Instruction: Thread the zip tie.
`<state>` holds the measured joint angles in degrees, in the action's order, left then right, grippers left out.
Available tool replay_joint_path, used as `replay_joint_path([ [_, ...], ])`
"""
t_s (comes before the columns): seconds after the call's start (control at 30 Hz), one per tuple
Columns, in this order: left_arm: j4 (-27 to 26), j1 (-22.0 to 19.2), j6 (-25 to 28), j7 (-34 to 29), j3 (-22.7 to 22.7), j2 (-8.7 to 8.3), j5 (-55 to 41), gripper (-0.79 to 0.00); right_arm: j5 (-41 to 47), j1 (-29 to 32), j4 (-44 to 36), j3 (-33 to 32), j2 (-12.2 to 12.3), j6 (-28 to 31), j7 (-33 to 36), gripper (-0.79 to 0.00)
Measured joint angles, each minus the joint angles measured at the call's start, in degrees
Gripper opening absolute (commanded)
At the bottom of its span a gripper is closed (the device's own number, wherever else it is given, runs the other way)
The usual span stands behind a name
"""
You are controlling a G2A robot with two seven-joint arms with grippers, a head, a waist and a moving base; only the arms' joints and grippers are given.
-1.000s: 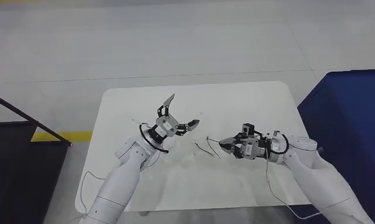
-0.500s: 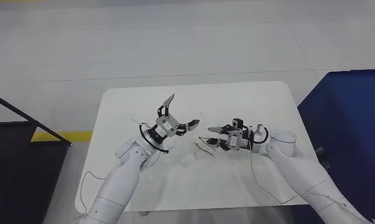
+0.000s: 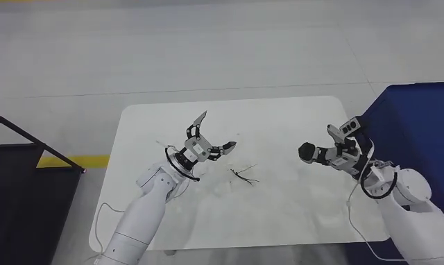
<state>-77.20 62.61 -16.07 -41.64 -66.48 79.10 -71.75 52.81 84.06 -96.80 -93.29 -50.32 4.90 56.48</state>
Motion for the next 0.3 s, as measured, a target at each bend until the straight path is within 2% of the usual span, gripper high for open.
replay_joint_path([
  [0.1,0.0,0.0,0.0,0.0,0.0,0.00,0.0,0.000,4.2,1.8,-1.6,-2.1,0.0,-0.6,1.2,0.000],
  [0.3,0.0,0.0,0.0,0.0,0.0,0.00,0.0,0.000,3.1,1.7,-1.5,-1.9,0.0,-0.6,1.1,0.000],
])
